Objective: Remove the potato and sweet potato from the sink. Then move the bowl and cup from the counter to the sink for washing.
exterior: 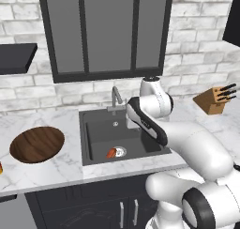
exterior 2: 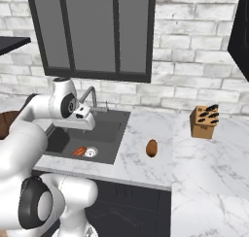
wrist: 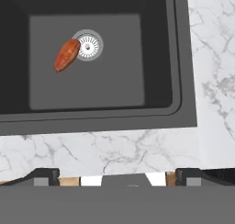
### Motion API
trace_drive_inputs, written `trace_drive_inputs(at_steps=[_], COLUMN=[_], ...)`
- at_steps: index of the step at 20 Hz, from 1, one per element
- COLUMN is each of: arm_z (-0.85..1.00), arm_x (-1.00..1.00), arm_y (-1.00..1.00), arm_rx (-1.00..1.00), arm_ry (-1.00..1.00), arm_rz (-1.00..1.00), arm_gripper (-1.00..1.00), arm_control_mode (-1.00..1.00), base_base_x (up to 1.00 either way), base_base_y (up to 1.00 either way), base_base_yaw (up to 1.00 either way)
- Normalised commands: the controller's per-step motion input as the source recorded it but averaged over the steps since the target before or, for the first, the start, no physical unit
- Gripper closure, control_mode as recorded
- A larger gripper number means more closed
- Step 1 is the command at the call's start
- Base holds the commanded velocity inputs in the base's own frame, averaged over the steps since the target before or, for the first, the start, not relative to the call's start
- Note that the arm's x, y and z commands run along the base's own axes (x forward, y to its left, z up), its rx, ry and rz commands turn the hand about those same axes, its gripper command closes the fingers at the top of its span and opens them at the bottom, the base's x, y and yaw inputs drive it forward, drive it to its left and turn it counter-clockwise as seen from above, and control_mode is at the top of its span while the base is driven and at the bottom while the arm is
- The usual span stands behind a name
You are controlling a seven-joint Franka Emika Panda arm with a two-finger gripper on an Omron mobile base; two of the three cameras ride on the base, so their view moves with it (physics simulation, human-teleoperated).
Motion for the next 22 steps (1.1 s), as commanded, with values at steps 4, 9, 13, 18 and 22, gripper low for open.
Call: trace_drive_inputs(at_steps=[4,9,13,18,22], arm_z=[-0.07,-0.08,-0.08,-0.09,-0.08], arm_x=[0.0,0.0,0.05,0.15,0.17], arm_y=[0.33,0.3,0.25,0.19,0.16], arm_rx=[0.0,0.02,0.02,0.02,0.03], arm_ry=[0.0,0.0,0.0,0.0,0.0], arm_rz=[0.0,0.0,0.0,-0.01,0.0], arm_gripper=[-1.0,-1.0,-1.0,-1.0,-1.0], arm_control_mode=[-1.0,-1.0,-1.0,-1.0,-1.0], base_base_x=[0.0,0.0,0.0,0.0,0.0], base_base_y=[0.0,0.0,0.0,0.0,0.0], base_base_yaw=[0.0,0.0,0.0,0.0,0.0])
